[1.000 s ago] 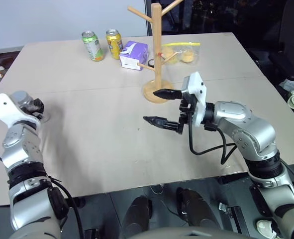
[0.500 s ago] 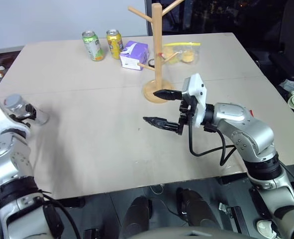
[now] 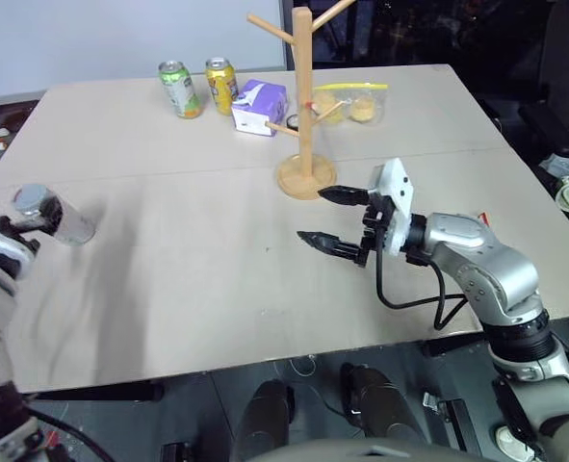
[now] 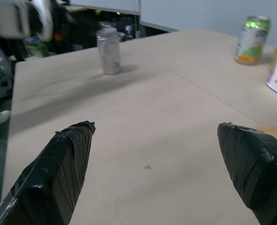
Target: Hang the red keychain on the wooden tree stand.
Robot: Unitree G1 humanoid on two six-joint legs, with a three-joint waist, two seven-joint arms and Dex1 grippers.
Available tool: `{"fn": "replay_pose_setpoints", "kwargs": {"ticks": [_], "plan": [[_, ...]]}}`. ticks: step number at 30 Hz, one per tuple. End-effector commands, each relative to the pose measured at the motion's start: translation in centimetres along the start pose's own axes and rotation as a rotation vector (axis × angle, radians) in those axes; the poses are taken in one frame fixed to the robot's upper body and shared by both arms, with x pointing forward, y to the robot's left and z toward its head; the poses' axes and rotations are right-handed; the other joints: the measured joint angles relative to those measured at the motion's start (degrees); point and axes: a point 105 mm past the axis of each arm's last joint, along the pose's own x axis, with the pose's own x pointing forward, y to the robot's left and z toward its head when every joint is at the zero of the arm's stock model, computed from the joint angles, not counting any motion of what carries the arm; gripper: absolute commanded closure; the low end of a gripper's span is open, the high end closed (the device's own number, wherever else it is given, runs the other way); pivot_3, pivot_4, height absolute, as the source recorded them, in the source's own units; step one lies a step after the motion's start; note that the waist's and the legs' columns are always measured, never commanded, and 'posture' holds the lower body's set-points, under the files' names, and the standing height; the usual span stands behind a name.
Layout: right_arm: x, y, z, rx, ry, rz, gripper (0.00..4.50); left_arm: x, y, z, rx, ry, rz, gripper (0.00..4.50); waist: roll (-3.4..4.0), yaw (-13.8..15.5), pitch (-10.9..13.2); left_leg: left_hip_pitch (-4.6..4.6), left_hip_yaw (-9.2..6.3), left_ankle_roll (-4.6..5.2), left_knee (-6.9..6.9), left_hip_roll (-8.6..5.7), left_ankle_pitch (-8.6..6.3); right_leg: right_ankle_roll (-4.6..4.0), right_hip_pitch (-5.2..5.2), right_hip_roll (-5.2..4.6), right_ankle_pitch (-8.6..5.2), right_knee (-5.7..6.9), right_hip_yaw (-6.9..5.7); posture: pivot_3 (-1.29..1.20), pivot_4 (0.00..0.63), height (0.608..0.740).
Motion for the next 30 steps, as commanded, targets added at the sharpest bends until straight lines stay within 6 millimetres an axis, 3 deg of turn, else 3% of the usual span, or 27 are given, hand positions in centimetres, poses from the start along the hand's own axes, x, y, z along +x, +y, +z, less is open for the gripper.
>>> {"fn": "replay_pose_setpoints", "kwargs": {"ticks": [1,4,7,9,14,20,30], "plan": [[-2.2,0.0,0.8,-0.001,-0.027,-0.093,0.0,-1.3,-5.9,4.8,0.097,-0.056,-0.44,0.1,-0.06,0.24,0.0,-0.06,-0.07,0.0,0.0,0.0,0.0,-0.02,-0.01,0.0,-0.01,-0.04,-0.06,0.0,0.15,0.74],[-3.5,-0.4,0.5,0.012,-0.008,-0.196,0.0,-1.9,-10.3,5.2,0.137,-0.045,-0.681,0.1,0.12,0.11,0.09,-0.09,0.02,0.0,0.0,-0.11,0.0,-0.01,-0.01,-0.19,-0.03,-0.1,-0.02,0.0,0.15,0.74],[-5.5,-2.6,-0.4,-0.024,0.061,-0.455,0.0,-2.8,-15.4,5.0,0.148,-0.045,-0.951,0.1,0.12,-0.14,0.1,-0.03,0.18,0.0,0.0,-0.16,0.0,0.01,0.01,-0.22,-0.03,-0.1,0.12,0.0,0.15,0.74],[-7.8,-4.2,-1.4,-0.04,0.118,-0.669,0.0,-3.6,-18.9,4.6,0.153,-0.042,-1.13,0.1,0.12,-0.19,0.1,-0.02,0.19,0.0,-0.01,-0.1,0.0,0.0,-0.02,-0.13,-0.03,-0.08,0.13,0.0,0.15,0.74],[-13.2,-5.8,-3.3,-0.087,0.236,-1.011,0.0,-4.6,-24.4,2.5,0.205,-0.012,-1.433,0.1,0.15,-0.11,0.11,-0.08,0.15,0.0,-0.03,-0.08,0.0,0.0,-0.05,-0.04,-0.03,-0.07,0.17,0.0,0.15,0.74],[-17.1,-6.5,-4.7,0.016,0.262,-1.164,0.0,-5.4,-28.1,1.3,0.285,-0.041,-1.625,0.1,0.16,-0.48,0.11,-0.02,0.29,0.01,-0.01,-0.06,0.0,0.0,-0.05,0.03,-0.03,-0.05,0.35,0.0,0.15,0.74],[-18.7,-6.8,-7.3,0.229,0.304,-1.136,0.0,-6.3,-30.3,1.1,0.284,-0.078,-1.718,0.1,0.16,-0.43,0.11,-0.02,0.26,0.03,0.01,-0.05,0.0,0.0,-0.02,0.09,-0.02,-0.03,0.38,0.0,0.15,0.74]]}}
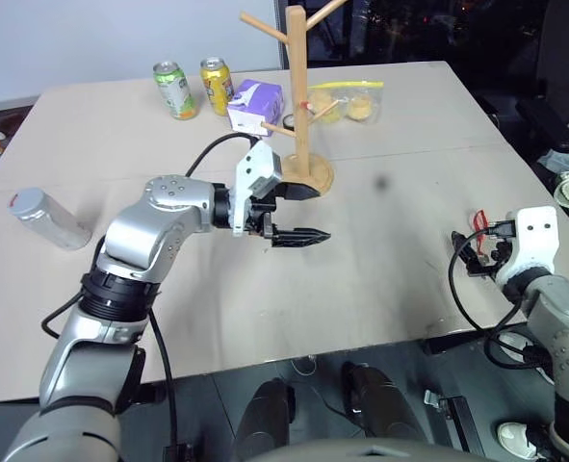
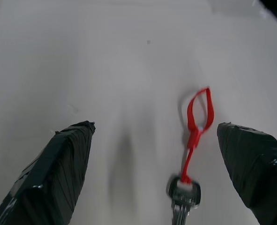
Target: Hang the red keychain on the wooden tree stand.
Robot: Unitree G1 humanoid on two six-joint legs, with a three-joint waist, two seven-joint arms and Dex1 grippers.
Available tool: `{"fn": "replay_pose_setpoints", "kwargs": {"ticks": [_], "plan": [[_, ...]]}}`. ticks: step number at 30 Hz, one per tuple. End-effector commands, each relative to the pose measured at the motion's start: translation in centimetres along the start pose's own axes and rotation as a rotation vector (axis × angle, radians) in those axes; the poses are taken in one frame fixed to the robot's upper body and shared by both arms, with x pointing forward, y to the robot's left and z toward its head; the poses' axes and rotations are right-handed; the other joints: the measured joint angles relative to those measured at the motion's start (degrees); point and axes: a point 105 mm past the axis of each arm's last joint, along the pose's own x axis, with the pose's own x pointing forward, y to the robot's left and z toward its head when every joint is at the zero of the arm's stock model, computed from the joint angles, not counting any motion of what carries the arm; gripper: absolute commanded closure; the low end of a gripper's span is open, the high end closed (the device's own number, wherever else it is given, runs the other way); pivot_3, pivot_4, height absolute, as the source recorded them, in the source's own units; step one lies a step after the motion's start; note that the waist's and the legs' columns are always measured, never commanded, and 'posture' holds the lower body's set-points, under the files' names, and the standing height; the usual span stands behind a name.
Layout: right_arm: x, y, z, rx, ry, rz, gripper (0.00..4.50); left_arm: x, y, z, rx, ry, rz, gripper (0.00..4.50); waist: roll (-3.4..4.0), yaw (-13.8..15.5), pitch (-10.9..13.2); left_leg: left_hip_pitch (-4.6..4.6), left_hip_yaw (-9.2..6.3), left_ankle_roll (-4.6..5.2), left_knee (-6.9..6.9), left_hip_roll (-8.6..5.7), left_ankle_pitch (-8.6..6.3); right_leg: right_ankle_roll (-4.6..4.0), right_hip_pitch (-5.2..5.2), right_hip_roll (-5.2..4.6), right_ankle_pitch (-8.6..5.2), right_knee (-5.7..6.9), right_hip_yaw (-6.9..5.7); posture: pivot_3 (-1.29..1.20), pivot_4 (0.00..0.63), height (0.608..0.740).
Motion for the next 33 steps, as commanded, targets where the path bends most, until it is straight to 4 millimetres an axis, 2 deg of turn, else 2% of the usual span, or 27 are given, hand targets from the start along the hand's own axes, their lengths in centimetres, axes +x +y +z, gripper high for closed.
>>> {"fn": "replay_pose_setpoints", "kwargs": {"ticks": [1,8,12,19,20,21,24,28,29,33], "plan": [[0.7,-0.7,0.0,0.048,0.0,0.0,0.0,0.3,-0.6,1.0,0.046,-0.024,-0.025,0.1,0.0,0.0,0.0,0.0,0.01,0.0,0.01,0.0,0.0,0.0,0.01,-0.01,0.0,0.0,0.0,0.0,0.15,0.74],[3.1,-2.2,-0.9,0.111,0.018,-0.038,0.0,0.2,-0.5,1.0,0.057,-0.02,-0.015,0.1,0.0,-0.06,0.0,0.01,0.01,0.0,0.02,0.0,0.0,0.0,0.02,0.01,0.0,0.01,0.02,0.0,0.15,0.74],[3.8,-3.2,-1.8,0.135,0.036,-0.066,0.0,0.0,-0.6,1.0,0.057,-0.016,-0.006,0.1,0.0,0.0,0.0,0.0,0.0,0.0,0.01,0.0,0.0,0.11,0.02,0.0,0.06,0.01,0.02,0.0,0.15,0.74],[4.2,-2.7,-3.2,0.107,0.048,-0.025,0.0,-0.3,0.0,0.9,0.07,-0.005,0.035,0.1,0.0,-0.02,0.0,0.03,0.03,0.01,0.06,-0.01,0.0,0.16,0.06,0.0,0.1,0.01,0.04,0.0,0.15,0.74],[4.2,-2.6,-3.2,0.11,0.046,-0.02,0.56,-0.4,0.1,0.9,0.071,-0.005,0.039,0.0,0.0,-0.02,0.0,0.04,0.03,0.01,0.06,-0.01,0.0,0.16,0.06,0.01,0.1,0.01,0.05,0.0,0.15,0.74],[4.2,-2.5,-3.3,0.108,0.045,-0.016,0.81,-0.4,0.2,0.9,0.071,-0.005,0.042,0.0,0.0,-0.06,-0.01,0.05,0.03,0.01,0.06,-0.01,0.0,0.16,0.06,0.01,0.1,0.02,0.05,0.0,0.15,0.74],[4.1,-2.2,-3.6,0.065,0.042,0.005,2.37,-0.4,0.1,1.0,0.076,-0.005,0.044,0.0,0.0,-0.32,0.0,0.05,0.02,0.01,0.03,0.0,0.0,0.18,0.05,0.03,0.11,0.02,0.05,0.0,0.15,0.74],[4.1,-2.6,-4.1,0.053,0.043,-0.001,4.17,-0.3,0.0,1.1,0.077,-0.012,0.049,0.0,0.0,-0.46,-0.01,0.06,0.01,0.01,0.03,0.0,0.0,0.18,0.06,0.03,0.11,0.03,0.05,0.0,0.15,0.74],[4.1,-2.8,-4.2,0.047,0.042,-0.006,4.48,-0.3,0.0,1.2,0.078,-0.013,0.05,0.0,-0.01,-0.47,-0.01,0.06,0.02,0.01,0.03,0.0,0.0,0.18,0.06,0.03,0.11,0.03,0.05,0.0,0.15,0.74],[4.2,-3.2,-4.4,0.029,0.035,-0.014,4.48,-0.2,0.0,1.3,0.081,-0.016,0.051,0.0,-0.01,-0.5,-0.01,0.06,0.02,0.01,0.04,0.0,0.0,0.18,0.07,0.02,0.11,0.03,0.05,0.0,0.15,0.74]]}}
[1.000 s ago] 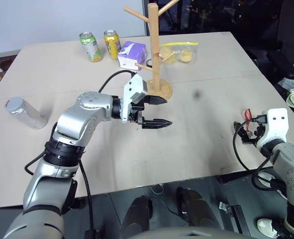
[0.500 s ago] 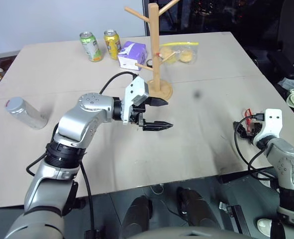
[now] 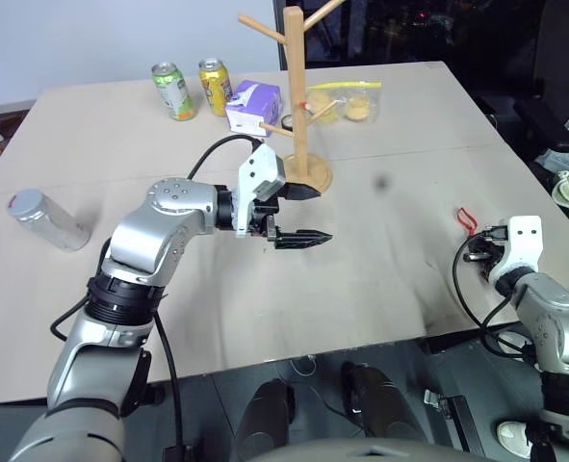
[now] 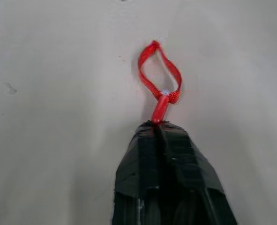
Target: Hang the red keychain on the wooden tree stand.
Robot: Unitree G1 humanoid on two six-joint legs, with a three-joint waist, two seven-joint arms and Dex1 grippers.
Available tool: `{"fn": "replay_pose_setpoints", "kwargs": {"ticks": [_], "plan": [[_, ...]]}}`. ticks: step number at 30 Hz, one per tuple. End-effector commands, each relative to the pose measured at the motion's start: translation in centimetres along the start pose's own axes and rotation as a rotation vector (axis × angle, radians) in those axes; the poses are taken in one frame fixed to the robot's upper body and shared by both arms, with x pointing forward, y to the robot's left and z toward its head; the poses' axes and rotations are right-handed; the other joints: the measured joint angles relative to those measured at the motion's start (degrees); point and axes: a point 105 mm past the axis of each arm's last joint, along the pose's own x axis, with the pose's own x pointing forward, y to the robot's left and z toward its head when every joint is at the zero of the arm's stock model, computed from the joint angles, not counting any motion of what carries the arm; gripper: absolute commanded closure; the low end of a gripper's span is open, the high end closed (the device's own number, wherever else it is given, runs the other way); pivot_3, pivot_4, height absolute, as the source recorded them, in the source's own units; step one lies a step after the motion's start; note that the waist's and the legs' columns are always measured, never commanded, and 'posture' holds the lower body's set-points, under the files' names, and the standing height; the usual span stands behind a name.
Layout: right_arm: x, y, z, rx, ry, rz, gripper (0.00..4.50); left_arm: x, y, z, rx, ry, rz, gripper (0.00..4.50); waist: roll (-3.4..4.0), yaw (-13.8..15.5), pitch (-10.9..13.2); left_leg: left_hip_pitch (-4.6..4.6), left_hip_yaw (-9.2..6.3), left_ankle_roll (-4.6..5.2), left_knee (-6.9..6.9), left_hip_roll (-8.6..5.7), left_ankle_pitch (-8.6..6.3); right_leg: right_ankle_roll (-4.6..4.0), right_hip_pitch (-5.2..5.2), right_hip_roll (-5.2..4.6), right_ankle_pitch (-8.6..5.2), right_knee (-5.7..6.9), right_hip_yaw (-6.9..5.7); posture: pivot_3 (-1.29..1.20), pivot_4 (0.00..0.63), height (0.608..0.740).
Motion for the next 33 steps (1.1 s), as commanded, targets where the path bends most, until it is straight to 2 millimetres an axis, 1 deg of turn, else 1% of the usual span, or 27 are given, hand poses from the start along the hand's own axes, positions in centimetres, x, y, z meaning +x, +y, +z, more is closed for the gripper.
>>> {"fn": "replay_pose_setpoints", "kwargs": {"ticks": [1,5,7,10,13,16,21,24,28,31,33], "plan": [[-0.1,-0.9,-0.7,-0.026,0.018,-0.024,4.48,-0.3,0.0,1.4,0.053,-0.031,0.013,0.0,0.0,-0.01,0.0,0.0,0.0,0.0,0.0,0.0,0.0,0.0,0.0,0.0,0.0,0.0,0.0,0.0,0.15,0.74],[-0.1,-0.5,-0.3,-0.037,-0.006,-0.008,4.48,-0.5,0.0,1.4,0.056,-0.031,0.017,0.0,0.0,-0.02,0.0,0.01,0.0,0.0,0.0,0.0,0.0,0.0,0.01,0.0,0.0,0.0,0.01,0.0,0.15,0.74],[-0.3,0.4,0.6,-0.064,-0.047,0.037,4.48,-0.8,0.1,1.6,0.052,-0.038,0.024,0.0,0.0,-0.02,0.0,0.01,0.0,0.0,0.0,0.0,0.0,0.0,0.01,0.0,0.0,0.0,0.01,0.0,0.15,0.74],[-1.1,3.4,2.9,-0.087,-0.147,0.168,4.48,-1.5,0.0,2.0,0.032,-0.064,0.041,0.0,0.01,-0.19,0.01,0.0,-0.01,0.0,-0.01,0.0,0.0,0.01,-0.01,0.01,0.01,0.01,0.01,0.0,0.15,0.74],[-1.8,5.2,4.0,-0.17,-0.202,0.233,4.48,-2.1,0.0,2.1,0.018,-0.083,0.056,0.0,0.02,-0.58,0.01,0.02,-0.01,0.0,-0.04,0.01,0.0,0.02,-0.03,0.02,0.01,0.04,0.01,0.0,0.15,0.74],[-3.3,9.4,6.8,-0.319,-0.363,0.357,4.48,-3.9,0.1,2.5,-0.041,-0.118,0.145,0.0,0.03,-0.71,0.02,0.03,-0.01,0.0,-0.02,0.01,0.0,0.01,-0.02,0.0,0.0,0.05,0.0,0.0,0.15,0.74],[-4.3,13.6,9.9,-0.403,-0.557,0.429,4.48,-6.3,-1.0,2.4,-0.156,-0.156,0.245,0.0,0.04,-0.63,0.02,0.08,-0.03,0.0,-0.06,0.12,0.0,0.01,-0.03,0.11,0.0,0.05,-0.02,0.0,0.15,0.74],[-4.2,15.8,11.3,-0.46,-0.668,0.468,4.48,-7.2,-1.7,2.7,-0.201,-0.195,0.286,0.0,0.03,-0.4,0.02,0.07,-0.05,-0.01,-0.03,0.11,0.0,-0.01,-0.02,0.08,-0.01,0.05,-0.06,0.0,0.15,0.74],[-3.8,18.8,12.7,-0.549,-0.804,0.533,4.48,-8.7,-1.2,3.3,-0.219,-0.239,0.391,0.0,0.01,-0.29,0.01,0.07,-0.05,-0.01,0.0,0.05,0.0,-0.01,-0.01,0.02,-0.01,0.04,-0.06,0.0,0.15,0.74],[-3.0,20.1,14.0,-0.544,-0.867,0.54,4.48,-9.2,-1.2,3.6,-0.215,-0.251,0.43,0.0,0.01,-0.44,0.01,0.08,-0.05,-0.01,-0.01,0.05,0.0,0.0,-0.01,0.02,0.01,0.05,-0.06,0.0,0.15,0.74],[-2.5,20.6,14.7,-0.539,-0.894,0.536,4.48,-9.3,-1.3,3.8,-0.21,-0.256,0.438,0.0,0.01,-0.45,0.01,0.08,-0.07,-0.01,-0.03,0.06,0.0,0.01,-0.02,0.02,0.02,0.06,-0.06,0.0,0.15,0.74]]}}
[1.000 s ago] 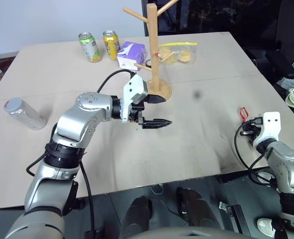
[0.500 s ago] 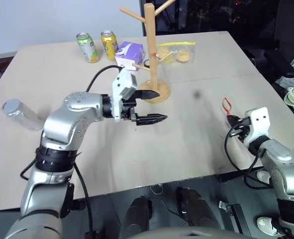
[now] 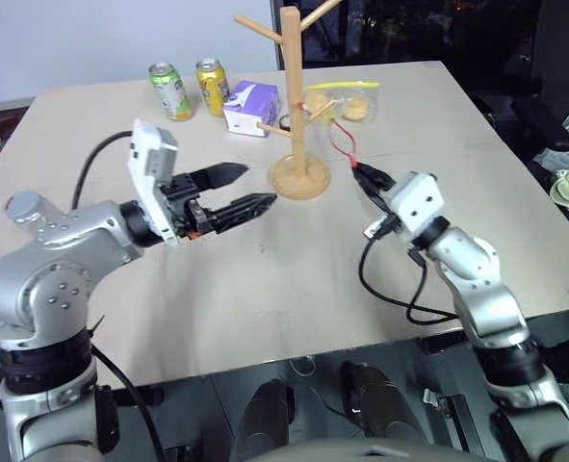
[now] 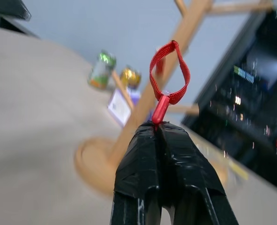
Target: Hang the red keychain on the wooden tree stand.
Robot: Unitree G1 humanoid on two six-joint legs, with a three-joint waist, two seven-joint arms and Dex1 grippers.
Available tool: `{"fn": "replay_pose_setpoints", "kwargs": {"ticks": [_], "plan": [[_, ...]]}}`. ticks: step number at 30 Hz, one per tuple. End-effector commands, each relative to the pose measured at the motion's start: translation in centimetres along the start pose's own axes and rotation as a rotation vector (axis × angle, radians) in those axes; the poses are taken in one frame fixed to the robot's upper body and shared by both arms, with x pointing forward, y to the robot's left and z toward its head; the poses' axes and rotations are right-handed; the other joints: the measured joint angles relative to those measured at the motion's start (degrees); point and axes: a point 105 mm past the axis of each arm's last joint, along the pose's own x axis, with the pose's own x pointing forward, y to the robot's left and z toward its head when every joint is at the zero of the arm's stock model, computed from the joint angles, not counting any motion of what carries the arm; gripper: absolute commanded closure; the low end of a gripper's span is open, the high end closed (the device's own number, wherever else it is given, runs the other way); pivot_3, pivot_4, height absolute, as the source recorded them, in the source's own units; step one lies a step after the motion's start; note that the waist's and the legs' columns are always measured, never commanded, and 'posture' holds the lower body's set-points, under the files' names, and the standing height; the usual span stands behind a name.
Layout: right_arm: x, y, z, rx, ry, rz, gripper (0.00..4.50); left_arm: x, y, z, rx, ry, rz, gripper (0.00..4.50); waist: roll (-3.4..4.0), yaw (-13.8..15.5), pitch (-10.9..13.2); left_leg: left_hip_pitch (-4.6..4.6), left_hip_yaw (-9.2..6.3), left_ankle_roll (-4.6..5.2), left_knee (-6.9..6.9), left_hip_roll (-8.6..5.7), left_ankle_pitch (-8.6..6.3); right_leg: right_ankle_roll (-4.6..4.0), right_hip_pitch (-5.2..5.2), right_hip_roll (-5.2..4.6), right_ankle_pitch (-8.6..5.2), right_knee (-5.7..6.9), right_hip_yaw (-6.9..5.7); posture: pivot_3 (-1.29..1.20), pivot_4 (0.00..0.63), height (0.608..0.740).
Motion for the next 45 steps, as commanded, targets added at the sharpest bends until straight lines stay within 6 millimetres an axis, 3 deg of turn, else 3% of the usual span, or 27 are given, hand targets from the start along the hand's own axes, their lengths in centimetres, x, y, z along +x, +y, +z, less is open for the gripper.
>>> {"fn": "replay_pose_setpoints", "kwargs": {"ticks": [1,13,17,37,40,45], "plan": [[1.6,-0.7,1.2,-0.039,-0.089,-0.033,4.48,-0.4,-0.5,1.2,0.046,-0.032,0.015,0.0,0.0,0.01,0.0,0.0,0.0,0.0,-0.01,0.0,0.0,0.0,0.0,0.0,0.01,0.0,0.0,0.0,0.15,0.74],[4.9,-0.6,0.5,-0.007,-0.122,-0.003,4.48,0.4,0.3,2.8,0.071,-0.113,0.059,0.0,0.0,-0.16,0.0,0.0,-0.01,-0.01,-0.01,-0.04,0.0,0.01,0.0,-0.05,0.03,0.01,0.0,0.0,0.15,0.74],[5.5,-1.5,0.0,0.052,-0.099,-0.035,4.48,0.8,0.1,2.7,0.073,-0.112,0.047,0.0,0.0,-0.14,0.0,0.0,-0.02,-0.01,-0.01,-0.04,0.0,0.0,0.0,-0.05,0.04,0.03,0.0,0.0,0.15,0.74],[5.5,-0.7,-1.5,0.2,0.023,0.053,4.48,1.0,0.4,1.9,0.097,-0.083,0.041,0.0,0.0,-0.15,0.0,-0.01,-0.03,-0.01,-0.01,-0.04,0.0,-0.01,0.0,-0.05,0.04,0.03,-0.01,0.0,0.15,0.74],[5.2,-0.9,-1.5,0.209,0.032,0.069,3.53,0.7,0.9,1.6,0.109,-0.049,0.048,0.0,0.01,-0.17,0.0,-0.01,-0.04,-0.01,-0.02,-0.04,0.0,0.0,-0.01,-0.04,0.04,0.03,-0.01,0.0,0.15,0.74],[3.3,-2.1,-1.7,0.192,0.071,0.13,1.46,0.3,2.9,1.2,0.146,0.034,0.103,0.0,0.01,0.03,0.01,-0.03,-0.04,-0.01,-0.01,-0.05,0.0,0.01,0.0,-0.04,0.03,0.02,-0.03,0.0,0.15,0.74]]}}
